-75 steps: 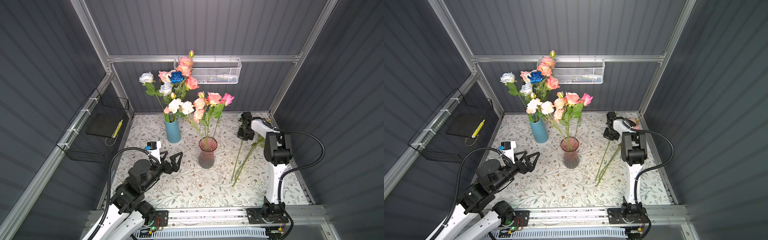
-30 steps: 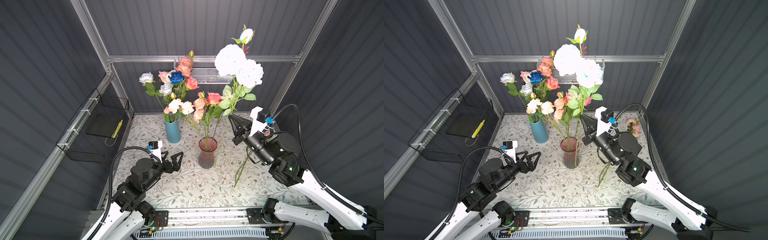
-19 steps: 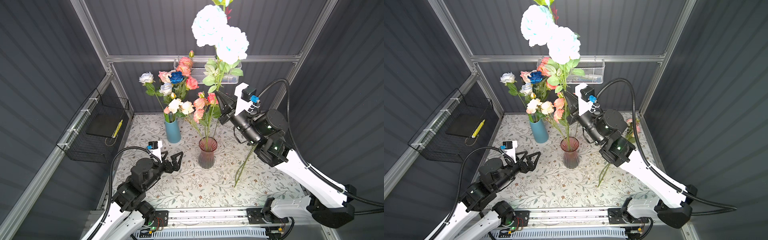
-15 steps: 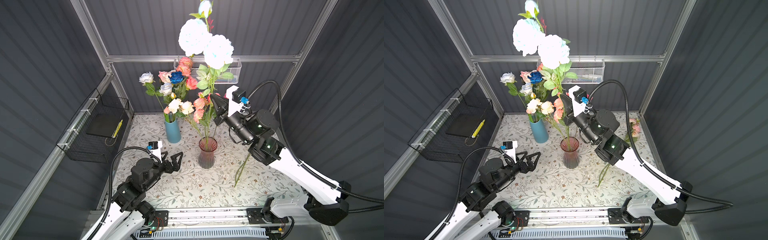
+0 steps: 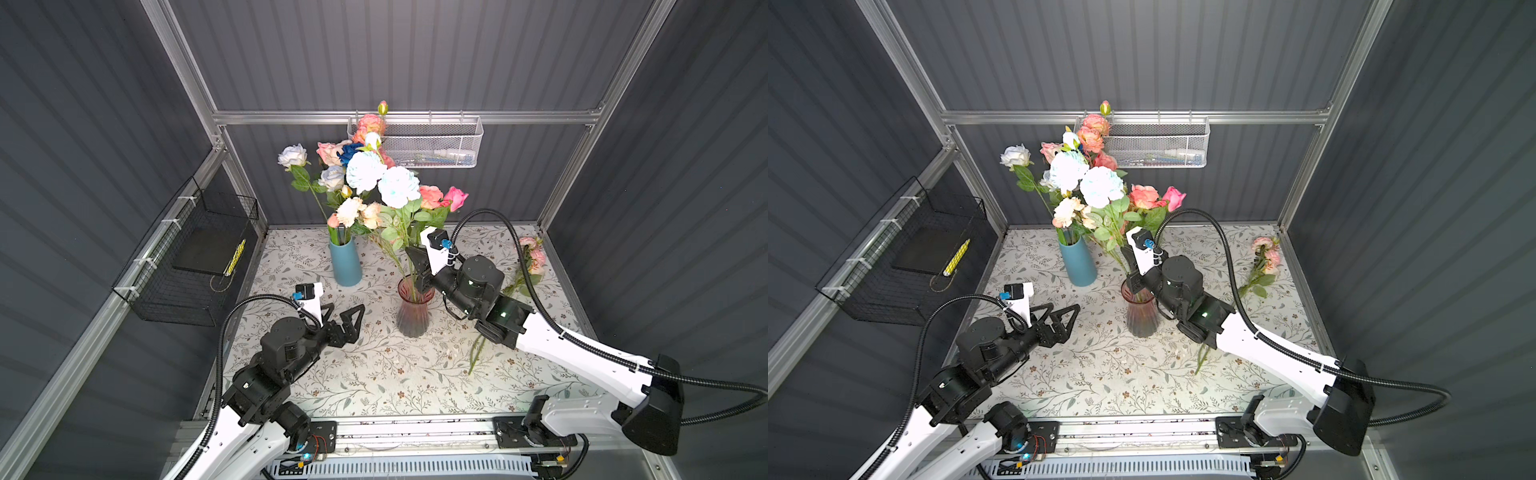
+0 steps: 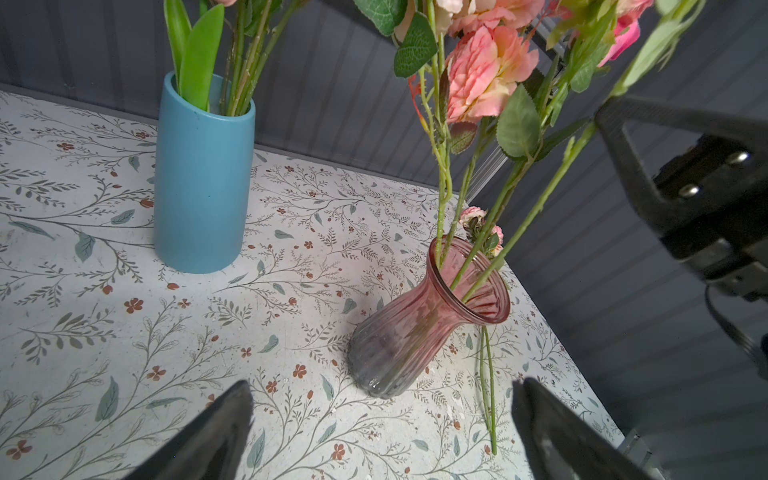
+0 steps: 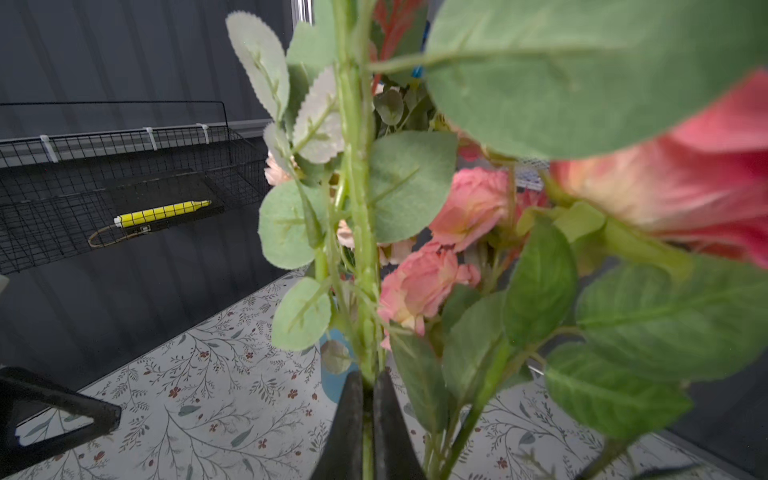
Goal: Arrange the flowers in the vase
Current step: 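Lower the white rose into the glass vase and open the right gripper, then move the right gripper back to the loose roses and grasp a stem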
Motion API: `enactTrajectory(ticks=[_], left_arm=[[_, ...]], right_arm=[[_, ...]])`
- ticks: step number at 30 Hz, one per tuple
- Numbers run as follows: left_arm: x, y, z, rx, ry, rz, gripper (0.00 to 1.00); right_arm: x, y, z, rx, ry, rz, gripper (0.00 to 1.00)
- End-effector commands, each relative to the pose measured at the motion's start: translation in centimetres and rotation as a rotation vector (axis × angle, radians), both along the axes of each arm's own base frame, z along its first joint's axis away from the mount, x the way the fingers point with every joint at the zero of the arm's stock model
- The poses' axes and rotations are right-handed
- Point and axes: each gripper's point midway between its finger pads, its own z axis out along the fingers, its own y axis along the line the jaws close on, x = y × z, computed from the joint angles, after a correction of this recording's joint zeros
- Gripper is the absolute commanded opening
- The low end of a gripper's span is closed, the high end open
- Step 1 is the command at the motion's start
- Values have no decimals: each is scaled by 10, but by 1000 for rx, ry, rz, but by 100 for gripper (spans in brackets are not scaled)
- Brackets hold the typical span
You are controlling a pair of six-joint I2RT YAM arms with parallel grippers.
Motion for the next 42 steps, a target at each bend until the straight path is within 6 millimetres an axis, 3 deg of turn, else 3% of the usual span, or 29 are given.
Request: enactTrajectory(ticks=[1,7,11,17,22,24,29,34,42], left_arm=[[-3,1,14,-16,-30,-4,100],[-3,1,14,-16,-31,-6,100],[-2,-1,13,-14,-28,-10,100],[-1,-3,13,-16,-32,-16,100],[0,-5,17,-8,-41,-22,100],[1,-6,17,-5,-43,-24,100],[5,-10,17,-2,-51,-31,100],[7,-12,15,-2,-57,-34,100],[4,-13,17,-12,-64,-48,100]], right_arm=[[-6,-8,10,85,10,-12,0],[-8,-13,-19,81,75,-27,1],[-10,-14,-23,73,97,-24,12],[-13,-16,-21,87,117,-14,30],[-27,-25,-6,128,121,17,51],[-37,-36,3,155,124,24,56],[-51,-66,0,201,167,-27,61],[-42,-114,-39,201,292,-238,63],[12,-238,-168,217,751,-748,60]])
